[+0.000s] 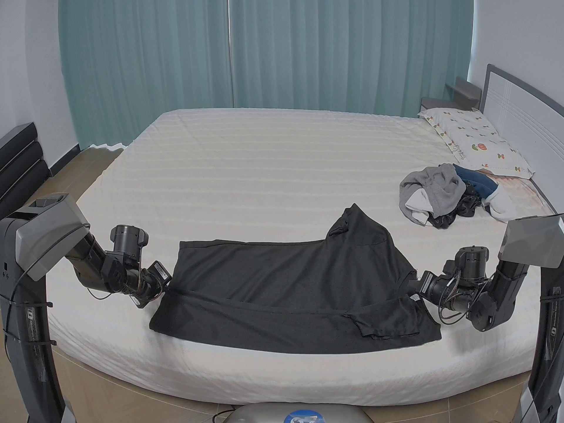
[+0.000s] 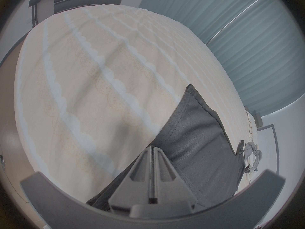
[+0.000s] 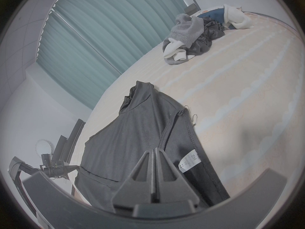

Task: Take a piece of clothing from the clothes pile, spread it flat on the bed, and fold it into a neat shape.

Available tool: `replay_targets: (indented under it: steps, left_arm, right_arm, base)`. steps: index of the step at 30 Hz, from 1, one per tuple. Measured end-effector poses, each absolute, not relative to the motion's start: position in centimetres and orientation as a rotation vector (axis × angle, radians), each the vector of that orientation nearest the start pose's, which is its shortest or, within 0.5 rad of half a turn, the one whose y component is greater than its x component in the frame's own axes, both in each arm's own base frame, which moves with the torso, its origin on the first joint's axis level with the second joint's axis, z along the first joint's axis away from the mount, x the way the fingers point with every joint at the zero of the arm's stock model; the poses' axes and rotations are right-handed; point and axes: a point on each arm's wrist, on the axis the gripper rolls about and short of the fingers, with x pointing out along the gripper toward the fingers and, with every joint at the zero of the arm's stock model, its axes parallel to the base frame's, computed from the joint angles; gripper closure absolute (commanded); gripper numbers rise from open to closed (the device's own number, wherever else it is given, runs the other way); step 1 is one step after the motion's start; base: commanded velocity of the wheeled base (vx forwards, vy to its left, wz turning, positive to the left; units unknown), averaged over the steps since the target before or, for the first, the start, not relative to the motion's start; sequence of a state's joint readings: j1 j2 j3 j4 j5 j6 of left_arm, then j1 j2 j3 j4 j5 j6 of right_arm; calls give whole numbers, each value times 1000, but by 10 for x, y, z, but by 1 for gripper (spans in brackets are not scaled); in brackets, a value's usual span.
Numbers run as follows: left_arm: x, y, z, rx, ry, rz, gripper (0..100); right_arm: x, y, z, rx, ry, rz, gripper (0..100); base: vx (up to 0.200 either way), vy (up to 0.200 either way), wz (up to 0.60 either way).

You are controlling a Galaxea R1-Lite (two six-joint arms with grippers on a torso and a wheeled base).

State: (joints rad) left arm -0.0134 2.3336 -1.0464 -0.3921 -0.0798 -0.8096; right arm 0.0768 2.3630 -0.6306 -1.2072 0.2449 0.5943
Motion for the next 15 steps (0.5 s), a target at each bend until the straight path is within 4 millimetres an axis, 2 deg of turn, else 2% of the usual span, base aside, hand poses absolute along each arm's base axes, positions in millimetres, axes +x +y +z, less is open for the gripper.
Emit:
replay_targets:
  steps: [3, 4, 15]
  left_arm:
    - [393, -7, -10, -783, 881, 280, 100]
    - [393, -7, -10, -782, 881, 280, 100]
    - [393, -7, -10, -784, 882, 279, 100]
  right_arm:
    - [346, 31, -25, 620, 610, 145, 100]
    - [345, 31, -25, 619, 611, 145, 0]
    - [339, 32, -32, 603, 678, 137, 0]
  base:
    - [0, 0, 0]
    - [0, 0, 0]
    - [0, 0, 0]
